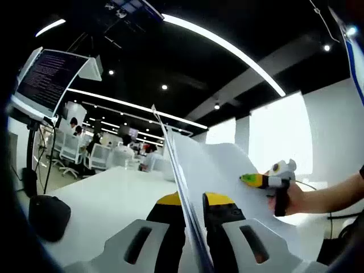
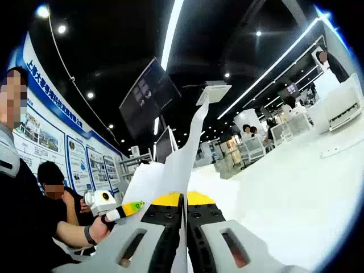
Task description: Organize the stack of printing papers by aligning and flattening the scattered papers on the table
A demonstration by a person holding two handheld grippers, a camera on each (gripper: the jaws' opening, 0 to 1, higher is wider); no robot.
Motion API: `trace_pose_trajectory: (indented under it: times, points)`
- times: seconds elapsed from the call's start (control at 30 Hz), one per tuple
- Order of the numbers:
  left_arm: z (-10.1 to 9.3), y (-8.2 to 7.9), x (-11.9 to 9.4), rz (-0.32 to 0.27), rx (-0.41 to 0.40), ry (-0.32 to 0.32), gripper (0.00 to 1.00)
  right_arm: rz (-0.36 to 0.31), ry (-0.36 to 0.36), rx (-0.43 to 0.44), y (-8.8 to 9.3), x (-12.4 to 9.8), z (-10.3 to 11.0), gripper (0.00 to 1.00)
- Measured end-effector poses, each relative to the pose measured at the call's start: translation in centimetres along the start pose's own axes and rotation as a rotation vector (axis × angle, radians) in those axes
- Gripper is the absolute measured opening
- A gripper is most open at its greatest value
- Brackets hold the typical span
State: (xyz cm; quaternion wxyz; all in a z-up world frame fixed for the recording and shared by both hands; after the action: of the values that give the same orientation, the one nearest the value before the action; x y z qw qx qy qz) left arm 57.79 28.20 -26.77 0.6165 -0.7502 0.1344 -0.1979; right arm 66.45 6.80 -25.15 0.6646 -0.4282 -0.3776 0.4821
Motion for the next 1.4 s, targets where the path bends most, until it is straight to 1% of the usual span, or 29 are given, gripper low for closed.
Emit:
trace_pose_trajectory:
  times: [0.07,0.27,0.4,0.47,0.6,0.67,0.7,0.87,1.1,1.33,1.4]
  points:
    - [-0.1,0.0,0.0,0.003,0.006,0.000,0.15,-0.004,-0.013,0.011,0.2,0.2,0.1,0.00]
    - [-0.1,0.0,0.1,0.003,0.006,0.003,0.15,0.011,-0.041,0.011,0.5,0.9,0.6,0.00]
    - [-0.2,0.0,0.1,0.002,0.008,0.003,0.15,0.019,-0.051,0.006,0.7,1.8,1.0,0.00]
    - [-0.2,0.0,0.0,0.001,0.007,0.003,0.15,0.019,-0.053,0.007,0.7,1.9,0.9,0.00]
    - [-0.3,0.0,0.0,0.000,0.009,0.002,0.15,0.019,-0.043,0.024,1.0,2.6,1.2,0.00]
    - [-0.3,0.0,0.1,0.002,0.011,0.005,0.15,0.006,-0.052,0.060,1.1,2.9,1.3,0.00]
    - [-0.3,0.0,0.1,0.004,0.013,0.007,0.15,0.006,-0.051,0.064,1.2,3.0,1.4,0.00]
    - [-0.4,0.0,0.1,0.005,0.015,0.007,0.15,0.016,-0.042,0.062,1.6,3.7,1.8,0.00]
    - [-0.3,0.0,0.1,0.000,0.013,0.006,0.14,0.023,-0.053,0.070,1.9,4.5,2.4,0.00]
    - [-0.5,0.0,0.0,-0.005,0.056,0.004,0.12,0.040,-0.038,0.066,2.1,4.7,2.6,0.00]
    - [-0.5,-0.1,0.0,-0.006,0.057,0.004,0.11,0.044,-0.033,0.066,2.1,4.8,2.6,0.00]
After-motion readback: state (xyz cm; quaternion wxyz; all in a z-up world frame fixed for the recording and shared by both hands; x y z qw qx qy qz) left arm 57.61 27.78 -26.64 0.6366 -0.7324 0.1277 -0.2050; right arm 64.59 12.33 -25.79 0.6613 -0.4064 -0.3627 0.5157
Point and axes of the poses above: the point that each gripper's makers call its tool centre point, and the gripper's own axes: x roughly forward along the fingers, z roughly to its left, y roughly out of its underside, the point moved 6 cm from there along -x, roughly backward along the fingers, and after that the axes turned 8 degrees about z, right-handed, at the moved point
